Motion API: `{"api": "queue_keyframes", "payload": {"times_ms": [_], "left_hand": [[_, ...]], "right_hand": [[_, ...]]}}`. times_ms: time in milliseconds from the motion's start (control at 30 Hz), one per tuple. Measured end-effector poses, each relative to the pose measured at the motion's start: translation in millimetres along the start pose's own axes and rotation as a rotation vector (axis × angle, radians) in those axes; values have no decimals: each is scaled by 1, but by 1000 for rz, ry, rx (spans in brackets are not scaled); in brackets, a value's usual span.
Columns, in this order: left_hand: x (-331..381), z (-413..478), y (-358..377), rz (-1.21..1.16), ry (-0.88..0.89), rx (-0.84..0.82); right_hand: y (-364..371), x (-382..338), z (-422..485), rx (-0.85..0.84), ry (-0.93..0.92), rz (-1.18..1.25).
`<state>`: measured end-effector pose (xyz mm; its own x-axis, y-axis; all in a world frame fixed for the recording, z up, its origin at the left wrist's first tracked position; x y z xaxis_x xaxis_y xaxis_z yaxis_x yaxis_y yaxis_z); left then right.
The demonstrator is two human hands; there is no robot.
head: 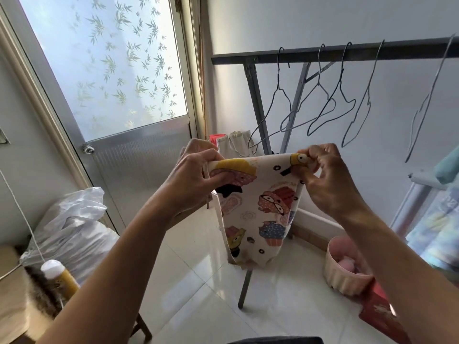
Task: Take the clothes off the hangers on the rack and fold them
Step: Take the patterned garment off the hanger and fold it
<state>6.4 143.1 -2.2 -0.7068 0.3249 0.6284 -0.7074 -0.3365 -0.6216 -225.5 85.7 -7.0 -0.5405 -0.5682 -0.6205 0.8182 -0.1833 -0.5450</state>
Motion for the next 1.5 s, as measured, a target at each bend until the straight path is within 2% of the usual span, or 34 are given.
{"api": "queue_keyframes", "payload": {"times_ms": [67,133,300,467,567,667,767,833,933,1033,1133,1200,1267,1333,1400,1500], "left_hand": [[2,-2,6,-308,-47,-44],[1,-2,11,-454,-90,-26],[6,2,18,-478,-86,26],[10,6,24,-429,-107,99],[9,4,27,-453,-164,160],[8,5,27,-440,-200,227],[12,4,25,-466,-217,308],[16,4,25,-528,-230,326],[19,5,32,-742,-288,327],[24,6,35,-836,-300,350],[33,8,36,-903,-243,269],[32,5,32,-834,-194,215],[17,-3,27,-686,-182,255],[-12,-19,29,-613,-272,307],[-42,-38,48,-752,-421,229],[-60,-65,90,-1151,-489,-83]], "right_hand": [[-1,-1,1,10,13,26],[0,-1,2,15,29,52],[5,13,2,51,120,98],[12,23,-5,63,194,-21],[24,12,-16,-35,143,106],[45,-4,-33,-202,142,349],[70,-11,-52,-438,116,396],[82,-14,-64,-496,111,400],[88,-12,-71,-332,116,300],[85,-8,-70,-151,137,285],[72,-5,-63,-52,164,350],[63,-3,-58,-39,169,415],[56,-2,-54,-61,176,487],[51,-1,-51,-96,200,561],[48,3,-49,-117,266,655],[49,8,-45,-164,358,779]]}}
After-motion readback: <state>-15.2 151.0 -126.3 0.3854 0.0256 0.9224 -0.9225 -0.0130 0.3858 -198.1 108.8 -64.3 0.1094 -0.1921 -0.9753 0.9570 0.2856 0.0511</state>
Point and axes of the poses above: each hand's wrist, its own z-axis towards the middle knuckle, its own y-axis out of the palm, x = y × z, the point moved 6 cm from there along z, towards the middle knuckle, and after that the axes turned 7 degrees about -z, right-handed, at the moved point
